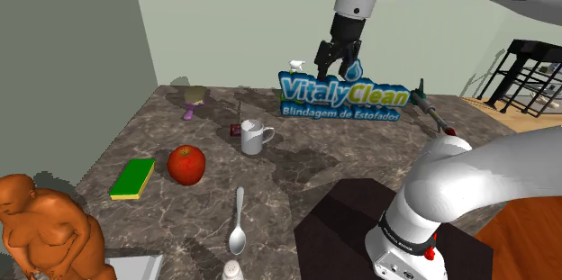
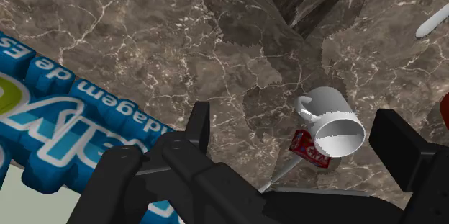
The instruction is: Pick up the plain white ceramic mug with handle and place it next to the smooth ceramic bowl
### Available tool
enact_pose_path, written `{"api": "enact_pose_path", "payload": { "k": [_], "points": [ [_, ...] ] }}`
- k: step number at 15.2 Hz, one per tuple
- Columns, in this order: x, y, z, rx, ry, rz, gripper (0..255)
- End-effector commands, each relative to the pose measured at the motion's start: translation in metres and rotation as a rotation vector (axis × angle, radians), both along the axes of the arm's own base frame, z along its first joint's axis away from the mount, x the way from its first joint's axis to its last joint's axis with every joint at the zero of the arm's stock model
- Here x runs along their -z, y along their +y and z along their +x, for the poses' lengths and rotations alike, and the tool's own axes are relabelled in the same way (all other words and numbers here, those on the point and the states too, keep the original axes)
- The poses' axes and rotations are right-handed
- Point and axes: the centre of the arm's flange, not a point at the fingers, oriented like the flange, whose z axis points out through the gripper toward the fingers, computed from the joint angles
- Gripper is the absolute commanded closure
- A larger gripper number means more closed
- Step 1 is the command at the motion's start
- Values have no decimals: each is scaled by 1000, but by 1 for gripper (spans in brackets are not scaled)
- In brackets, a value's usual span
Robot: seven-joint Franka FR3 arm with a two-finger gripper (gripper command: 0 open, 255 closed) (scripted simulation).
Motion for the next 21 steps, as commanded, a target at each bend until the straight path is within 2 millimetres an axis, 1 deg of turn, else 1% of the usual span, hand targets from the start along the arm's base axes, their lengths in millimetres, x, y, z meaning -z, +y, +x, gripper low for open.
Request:
{"api": "enact_pose_path", "payload": {
  "k": [1, 11, 21],
  "points": [
    [0, 0, 0, 0, 0, 0, 0],
    [76, 62, 102, 127, 97, 10, 0],
    [161, 113, 203, 254, 194, 19, 0]
  ]
}}
